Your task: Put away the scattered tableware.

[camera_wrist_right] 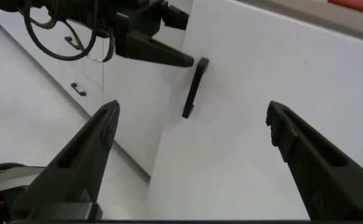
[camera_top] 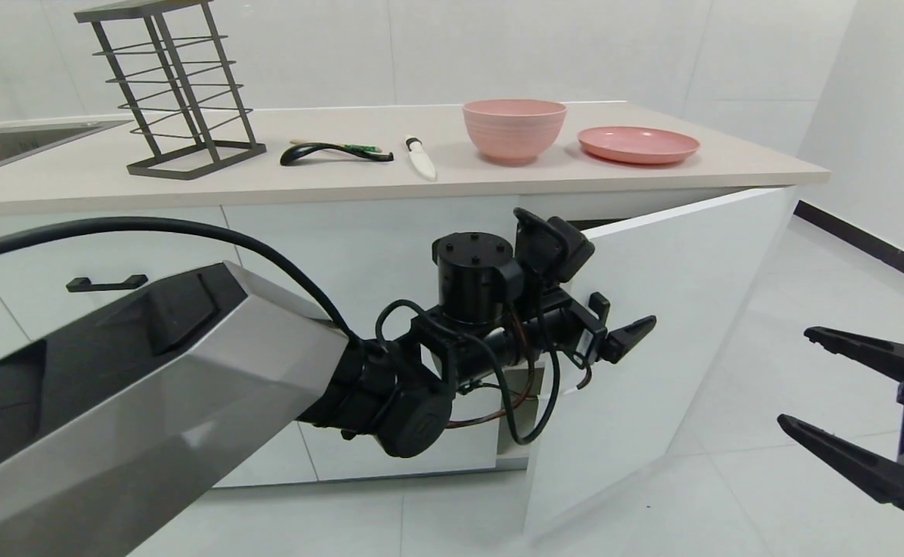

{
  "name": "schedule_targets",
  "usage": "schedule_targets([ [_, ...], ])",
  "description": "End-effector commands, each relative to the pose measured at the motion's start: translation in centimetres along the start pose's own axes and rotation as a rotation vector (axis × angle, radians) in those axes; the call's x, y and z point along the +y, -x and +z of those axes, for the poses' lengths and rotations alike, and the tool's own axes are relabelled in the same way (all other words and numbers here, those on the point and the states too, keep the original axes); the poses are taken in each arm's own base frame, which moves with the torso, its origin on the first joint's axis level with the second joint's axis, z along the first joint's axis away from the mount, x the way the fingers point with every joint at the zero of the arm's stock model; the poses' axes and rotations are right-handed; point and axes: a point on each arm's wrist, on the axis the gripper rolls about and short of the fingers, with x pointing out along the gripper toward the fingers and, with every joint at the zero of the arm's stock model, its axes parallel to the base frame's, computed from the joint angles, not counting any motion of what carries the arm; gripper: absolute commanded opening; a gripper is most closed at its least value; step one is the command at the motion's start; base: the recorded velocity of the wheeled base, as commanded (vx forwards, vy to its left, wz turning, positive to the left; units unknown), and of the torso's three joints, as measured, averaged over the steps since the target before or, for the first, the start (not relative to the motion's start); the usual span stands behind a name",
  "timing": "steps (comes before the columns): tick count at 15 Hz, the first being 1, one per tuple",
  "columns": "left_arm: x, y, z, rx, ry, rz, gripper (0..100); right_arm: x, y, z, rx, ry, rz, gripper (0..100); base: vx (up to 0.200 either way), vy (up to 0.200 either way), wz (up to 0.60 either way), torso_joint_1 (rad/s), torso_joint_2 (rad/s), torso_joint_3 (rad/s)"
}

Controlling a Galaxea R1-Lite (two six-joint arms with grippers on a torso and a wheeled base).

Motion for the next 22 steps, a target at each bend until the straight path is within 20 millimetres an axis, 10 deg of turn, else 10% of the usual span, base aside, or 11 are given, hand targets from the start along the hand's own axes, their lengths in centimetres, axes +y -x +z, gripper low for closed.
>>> schedule_targets([
  [1, -0.8, -0.1, 0.1, -0.003, -0.004, -0.020, 100, 0.7, 0.6, 1.1, -0.030, 0.061, -0.010, 100, 0.000, 0.000, 0.00, 0.000, 0.00, 0.000],
  [15, -8.3, -0.8, 0.1, -0.024, 0.005, -0.207, 100, 6.3, 4.2, 4.0, -0.100, 0.135, 0.019, 100, 0.000, 0.000, 0.00, 0.000, 0.00, 0.000],
  [22, -10.7, -2.3, 0.1, -0.063, 0.002, -0.259, 100, 4.5, 5.0, 12.0, -0.324, 0.571, -0.140, 100, 0.000, 0.000, 0.00, 0.000, 0.00, 0.000],
])
